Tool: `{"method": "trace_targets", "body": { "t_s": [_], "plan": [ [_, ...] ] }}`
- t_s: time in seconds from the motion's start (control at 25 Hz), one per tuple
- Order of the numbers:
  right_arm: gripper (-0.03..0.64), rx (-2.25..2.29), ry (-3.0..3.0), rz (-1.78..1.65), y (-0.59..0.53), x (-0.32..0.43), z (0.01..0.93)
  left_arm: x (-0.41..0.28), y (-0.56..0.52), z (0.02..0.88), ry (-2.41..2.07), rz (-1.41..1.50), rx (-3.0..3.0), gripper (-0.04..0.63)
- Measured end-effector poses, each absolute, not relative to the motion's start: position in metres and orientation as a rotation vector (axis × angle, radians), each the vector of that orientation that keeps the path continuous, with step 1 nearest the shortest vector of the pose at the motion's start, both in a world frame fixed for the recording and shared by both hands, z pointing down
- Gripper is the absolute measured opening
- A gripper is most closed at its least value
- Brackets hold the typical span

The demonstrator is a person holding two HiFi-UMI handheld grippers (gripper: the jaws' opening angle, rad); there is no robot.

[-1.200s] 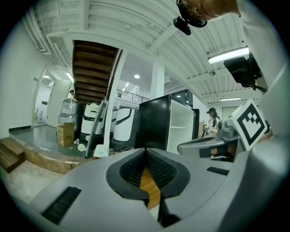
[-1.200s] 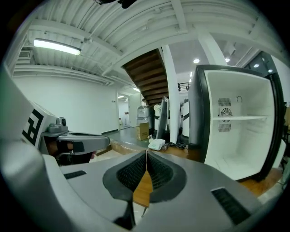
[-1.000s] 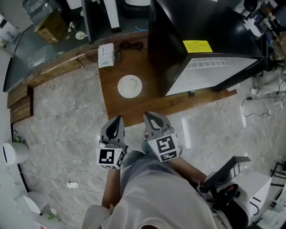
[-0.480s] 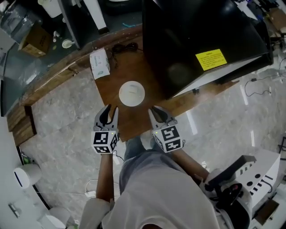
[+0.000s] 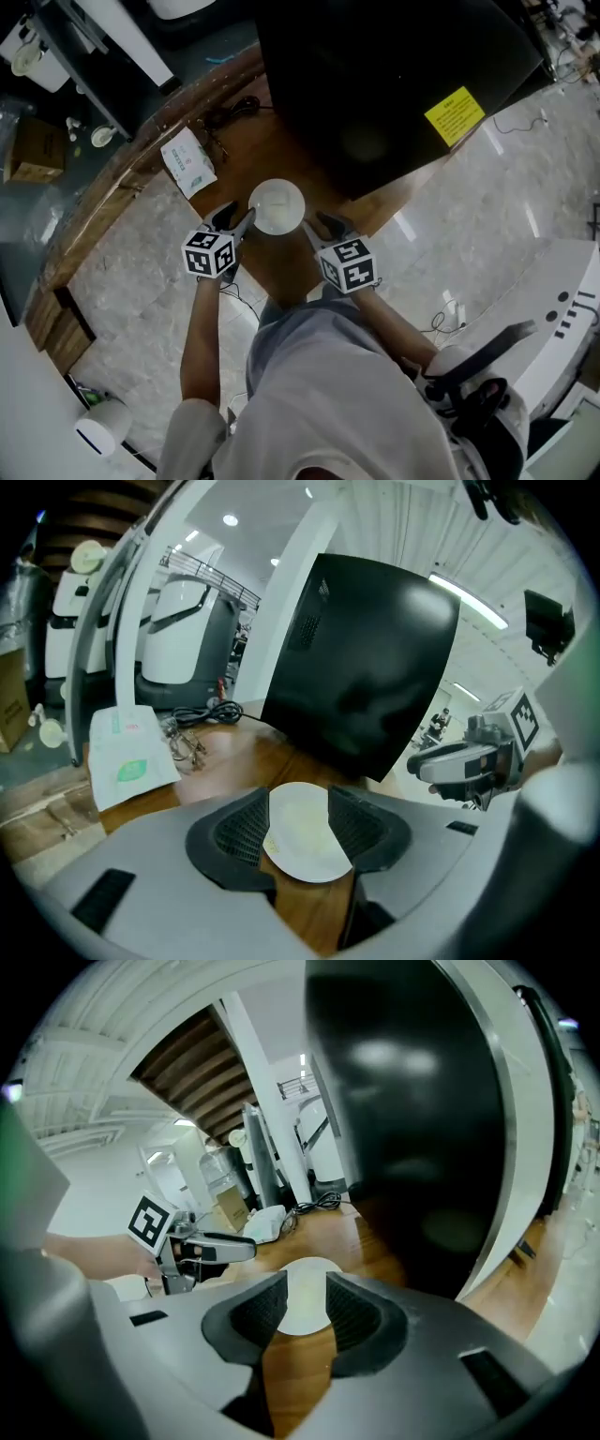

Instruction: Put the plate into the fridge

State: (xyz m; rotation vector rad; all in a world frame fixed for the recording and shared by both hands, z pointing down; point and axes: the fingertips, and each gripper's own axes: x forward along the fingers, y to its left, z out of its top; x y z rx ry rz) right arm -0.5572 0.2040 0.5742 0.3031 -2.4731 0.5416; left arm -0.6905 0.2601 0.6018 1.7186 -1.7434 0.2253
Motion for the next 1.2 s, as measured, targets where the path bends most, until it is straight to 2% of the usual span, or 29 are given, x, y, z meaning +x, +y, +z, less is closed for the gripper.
{"method": "trace_targets", "body": {
  "t_s": [0.2, 0.48, 0.72, 1.04, 1.2],
  "plan": [
    [0.123, 0.329, -2.375, 0.83, 0.201, -0.571, 0.621, -0.707, 0.246, 0.639, -1.561, 0.154, 1.704, 0.193],
    [0.178, 0.412, -2.181, 1.324, 0.173, -0.574, 0.682, -0.705, 0.238, 0.675, -1.337, 0.216, 1.69, 0.198],
    [0.178, 0.437, -2.095, 1.377, 0.167, -0.565, 0.711, -0.695, 0.239, 0.701, -1.22, 0.313, 1.662, 0.198],
    [0.175, 0.321, -2.071, 1.415, 0.169, -0.582, 0.715, -0.691, 0.232, 0.707, -1.066, 0.215, 1.667, 0.196],
    [0.13, 0.315, -2.033, 1.52, 0.171, -0.588, 0.718, -0.687, 0.23, 0.707, -1.036, 0.241, 1.679, 0.194]
  ]
}}
